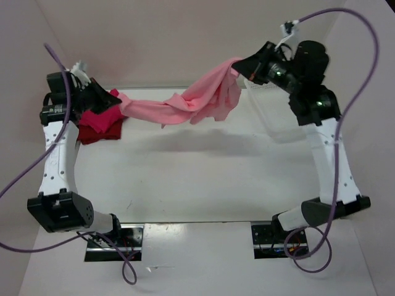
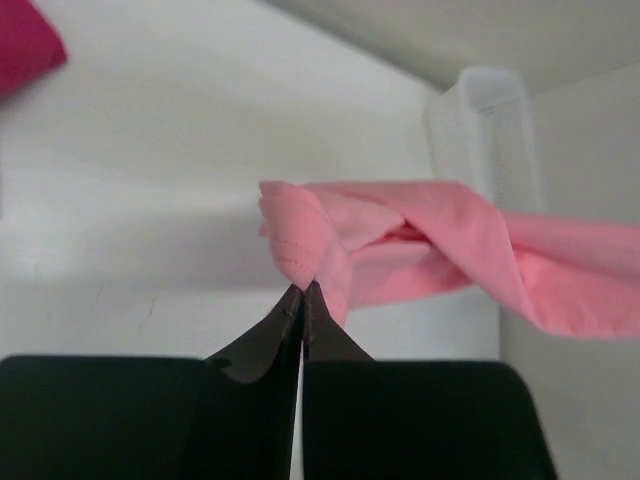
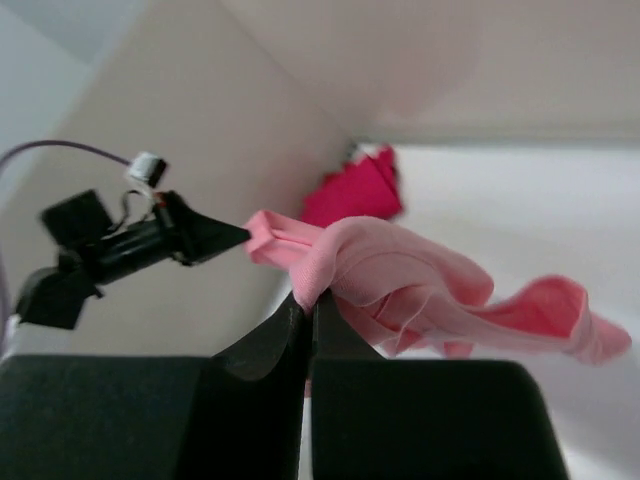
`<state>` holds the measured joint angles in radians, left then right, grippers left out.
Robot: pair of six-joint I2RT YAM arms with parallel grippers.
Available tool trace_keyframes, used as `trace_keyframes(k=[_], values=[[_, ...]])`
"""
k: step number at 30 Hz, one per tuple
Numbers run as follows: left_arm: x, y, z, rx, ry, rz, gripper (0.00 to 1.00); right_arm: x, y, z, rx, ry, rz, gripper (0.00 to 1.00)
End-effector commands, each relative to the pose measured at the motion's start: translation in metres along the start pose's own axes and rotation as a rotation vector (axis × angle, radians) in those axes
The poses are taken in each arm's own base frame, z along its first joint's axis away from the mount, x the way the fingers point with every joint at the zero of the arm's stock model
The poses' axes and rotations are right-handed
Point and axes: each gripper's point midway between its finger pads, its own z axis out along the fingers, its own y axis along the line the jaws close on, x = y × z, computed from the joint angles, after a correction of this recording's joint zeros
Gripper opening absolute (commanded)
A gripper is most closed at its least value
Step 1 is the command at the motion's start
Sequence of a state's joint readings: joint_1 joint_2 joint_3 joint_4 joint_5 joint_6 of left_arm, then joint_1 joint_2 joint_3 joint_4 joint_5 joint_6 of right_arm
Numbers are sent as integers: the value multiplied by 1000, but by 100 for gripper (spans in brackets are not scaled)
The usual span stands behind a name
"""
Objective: Fold and stack the t-shirts
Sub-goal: Flatten out the tshirt
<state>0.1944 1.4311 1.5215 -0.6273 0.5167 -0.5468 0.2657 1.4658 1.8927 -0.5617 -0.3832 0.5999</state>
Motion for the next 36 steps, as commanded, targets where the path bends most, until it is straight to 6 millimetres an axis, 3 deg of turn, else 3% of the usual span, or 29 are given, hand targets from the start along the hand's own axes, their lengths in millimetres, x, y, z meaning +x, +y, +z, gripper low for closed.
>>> trace_keyframes(k=[1,4,8,9,10,11,13,14,15,17,18,20,21,22,24,25,27,28,30,31,33,34,36], values=[[-40,-69,-62,168,-169,44,0,-45,93,-83,-213,-145,-111,0],[-47,-73,-75,146,-213,42,0,-55,119,-105,-274,-185,-125,0],[-50,-67,-78,108,-237,36,0,-54,100,-88,-230,-163,-114,0],[-48,-61,-75,83,-235,32,0,-59,86,-79,-200,-171,-118,0],[-47,-57,-73,71,-234,27,0,-53,69,-66,-177,-141,-102,0],[-43,-50,-69,55,-229,27,0,-49,36,-45,-126,-112,-75,0],[-35,-39,-64,39,-228,19,0,-35,4,-21,-106,-56,-45,0],[-28,-32,-58,32,-216,11,0,-19,-21,-2,-75,-14,-24,0],[-2,-9,-40,9,-150,-45,0,-2,-50,22,-38,38,2,0],[17,10,-24,-1,-129,-90,0,24,-98,52,23,90,40,0],[42,29,-13,-22,-75,-125,0,46,-130,76,61,144,79,0],[56,43,-1,-29,-62,-146,0,59,-161,101,105,164,100,0],[63,53,8,-39,-45,-170,0,82,-196,122,174,219,144,0],[77,67,16,-68,-14,-194,0,66,-202,133,199,184,129,3],[90,85,32,-95,32,-227,0,80,-225,147,259,238,167,18],[97,93,38,-110,57,-244,0,64,-218,146,265,205,150,32],[111,104,52,-114,114,-278,0,60,-217,140,288,181,151,43],[112,108,56,-118,121,-283,0,67,-211,127,313,174,143,49],[120,115,67,-107,152,-299,0,84,-197,116,299,173,158,50],[120,116,70,-108,153,-315,4,116,-200,95,329,213,192,50],[119,119,73,-92,151,-350,10,158,-196,79,336,261,240,50],[127,119,73,-81,174,-362,12,203,-195,64,359,315,283,49],[121,132,65,-107,145,-406,25,245,-201,47,419,359,311,46]])
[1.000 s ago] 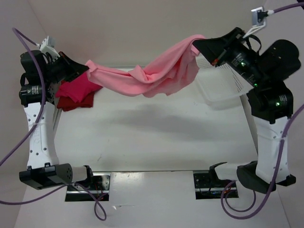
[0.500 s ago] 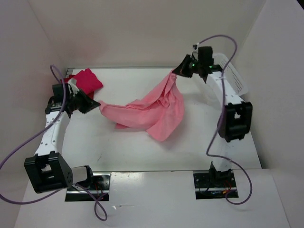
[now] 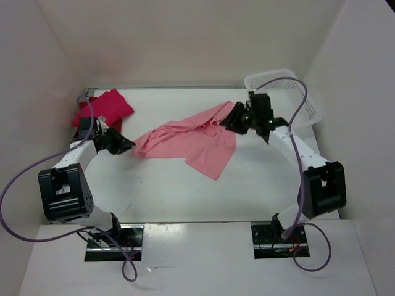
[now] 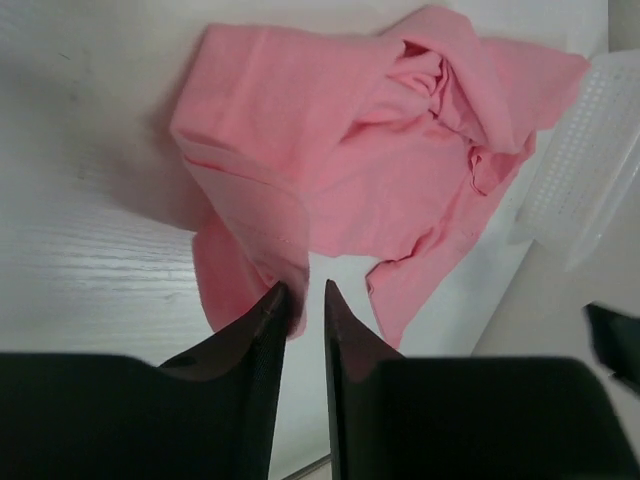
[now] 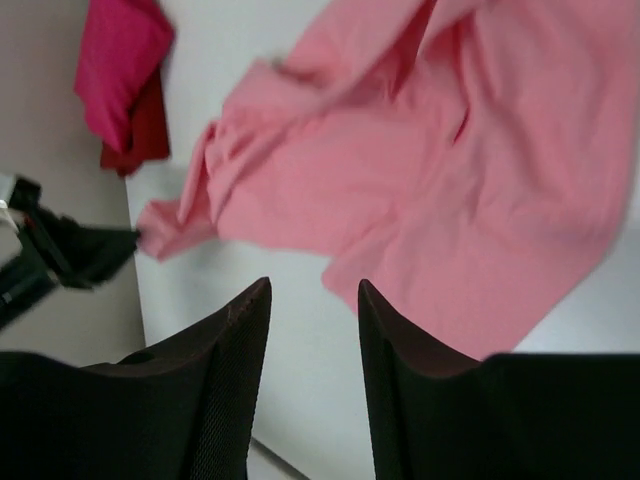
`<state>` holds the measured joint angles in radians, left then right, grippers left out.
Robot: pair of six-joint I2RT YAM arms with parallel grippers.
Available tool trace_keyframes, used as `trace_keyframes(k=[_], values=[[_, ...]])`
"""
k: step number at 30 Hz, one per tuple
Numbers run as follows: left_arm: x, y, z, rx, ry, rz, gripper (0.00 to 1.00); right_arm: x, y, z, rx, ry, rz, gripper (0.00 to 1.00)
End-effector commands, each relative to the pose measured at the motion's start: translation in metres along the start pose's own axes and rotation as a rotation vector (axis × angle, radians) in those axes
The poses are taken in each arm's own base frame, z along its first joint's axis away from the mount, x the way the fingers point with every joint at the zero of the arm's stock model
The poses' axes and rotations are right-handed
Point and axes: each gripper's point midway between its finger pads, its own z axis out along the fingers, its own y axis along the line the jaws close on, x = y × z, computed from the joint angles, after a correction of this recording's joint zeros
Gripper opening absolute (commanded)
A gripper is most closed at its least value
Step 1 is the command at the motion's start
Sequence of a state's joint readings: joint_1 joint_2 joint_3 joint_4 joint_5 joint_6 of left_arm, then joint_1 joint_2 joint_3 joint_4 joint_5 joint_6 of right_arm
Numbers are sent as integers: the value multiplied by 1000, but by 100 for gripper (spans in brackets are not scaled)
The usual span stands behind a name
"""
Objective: Fold and stack the t-shirts
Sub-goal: Flatten out the tshirt
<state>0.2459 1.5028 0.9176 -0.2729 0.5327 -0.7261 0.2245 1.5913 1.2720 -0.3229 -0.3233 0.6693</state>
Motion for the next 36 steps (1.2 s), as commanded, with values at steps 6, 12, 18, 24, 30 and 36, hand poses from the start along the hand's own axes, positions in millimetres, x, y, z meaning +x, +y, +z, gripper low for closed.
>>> trace_keyframes(k=[6,12,18,24,30,36], values=[[-67,47,-75,-147,-267,-110,45,138,-75,-9,175,127,133,41],[-40,5,-58,-324,-322,263,61,143,-73,-20,165,120,133,27],[-20,28,-11,-509,-157,367,61,157,-68,-18,152,156,114,4],[-8,38,1,-698,-187,425,55,160,-64,-21,117,166,113,10],[-3,50,7,-784,-192,442,47,161,-60,-20,88,170,102,12],[-3,51,7,-806,-202,454,42,161,-56,-20,67,177,92,12]])
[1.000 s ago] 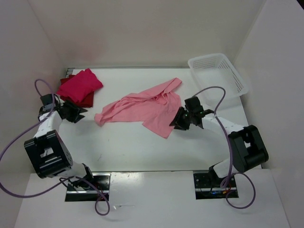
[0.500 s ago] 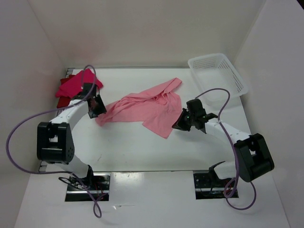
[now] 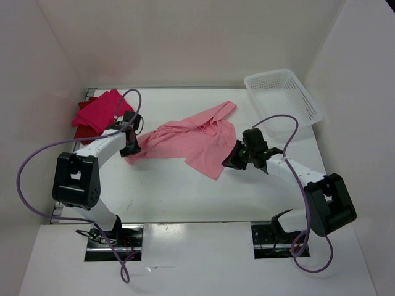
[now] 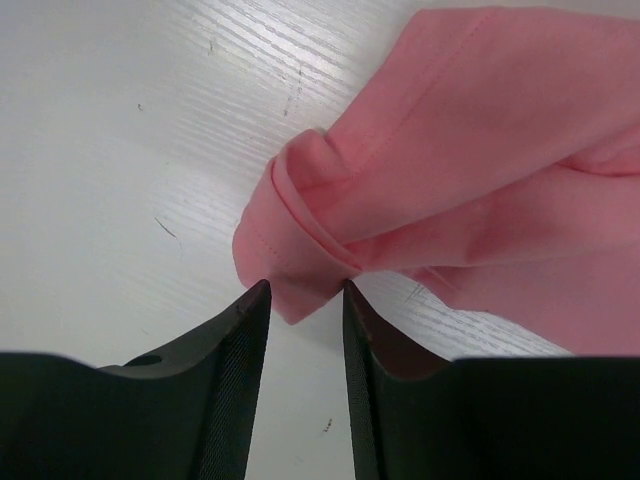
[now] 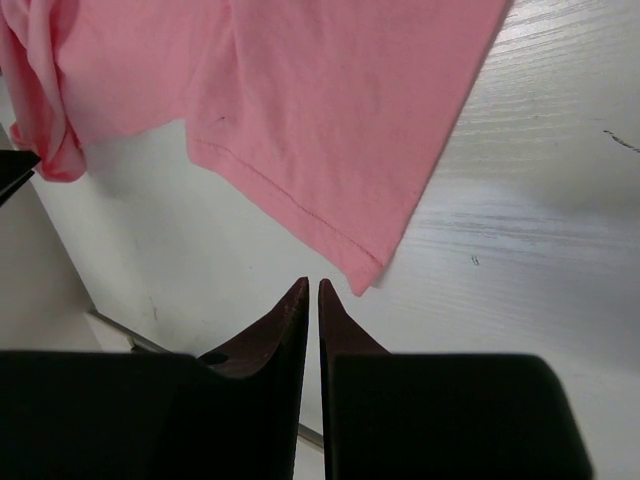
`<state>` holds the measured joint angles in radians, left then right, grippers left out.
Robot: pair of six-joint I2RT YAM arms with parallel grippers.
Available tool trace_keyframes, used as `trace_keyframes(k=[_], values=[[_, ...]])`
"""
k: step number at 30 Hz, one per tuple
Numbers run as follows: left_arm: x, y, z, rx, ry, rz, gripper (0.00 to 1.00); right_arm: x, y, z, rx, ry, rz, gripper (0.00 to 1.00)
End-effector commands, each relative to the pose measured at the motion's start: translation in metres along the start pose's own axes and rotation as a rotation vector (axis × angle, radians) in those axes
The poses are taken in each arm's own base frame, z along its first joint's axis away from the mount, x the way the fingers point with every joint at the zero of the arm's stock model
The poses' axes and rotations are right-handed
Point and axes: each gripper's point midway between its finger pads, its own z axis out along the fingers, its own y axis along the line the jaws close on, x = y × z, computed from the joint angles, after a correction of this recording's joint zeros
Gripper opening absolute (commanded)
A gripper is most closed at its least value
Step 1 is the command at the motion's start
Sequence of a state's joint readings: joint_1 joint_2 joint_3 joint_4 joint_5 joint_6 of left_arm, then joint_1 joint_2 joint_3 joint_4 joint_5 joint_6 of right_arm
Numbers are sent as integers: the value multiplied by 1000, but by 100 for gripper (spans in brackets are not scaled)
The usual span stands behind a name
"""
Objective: Fold and stack the t-shirts
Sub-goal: Flatten out the tshirt
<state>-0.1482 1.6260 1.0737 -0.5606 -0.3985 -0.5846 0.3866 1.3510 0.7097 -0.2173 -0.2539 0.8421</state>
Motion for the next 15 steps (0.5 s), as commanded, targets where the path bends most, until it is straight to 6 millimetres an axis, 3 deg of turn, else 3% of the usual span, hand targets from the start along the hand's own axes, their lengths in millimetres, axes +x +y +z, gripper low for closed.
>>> trace_keyframes(k=[1,4,6,9,15], values=[[-7,4,3,-57,-22,-9,42,-5,16,-4,-75,-32,-43,13],[-6,-6,0,-60,-40,25,42,-8,22,-8,-99,-52,-51,13],[-6,-7,-1,-63,-46,33,48,-6,24,-9,-111,-36,-52,13],[-1,-10,4,-68,-31,49,48,-2,22,-6,-111,-22,-51,13],[-9,-8,7,-96,-58,46,44,-2,24,-6,-124,-22,-63,13]])
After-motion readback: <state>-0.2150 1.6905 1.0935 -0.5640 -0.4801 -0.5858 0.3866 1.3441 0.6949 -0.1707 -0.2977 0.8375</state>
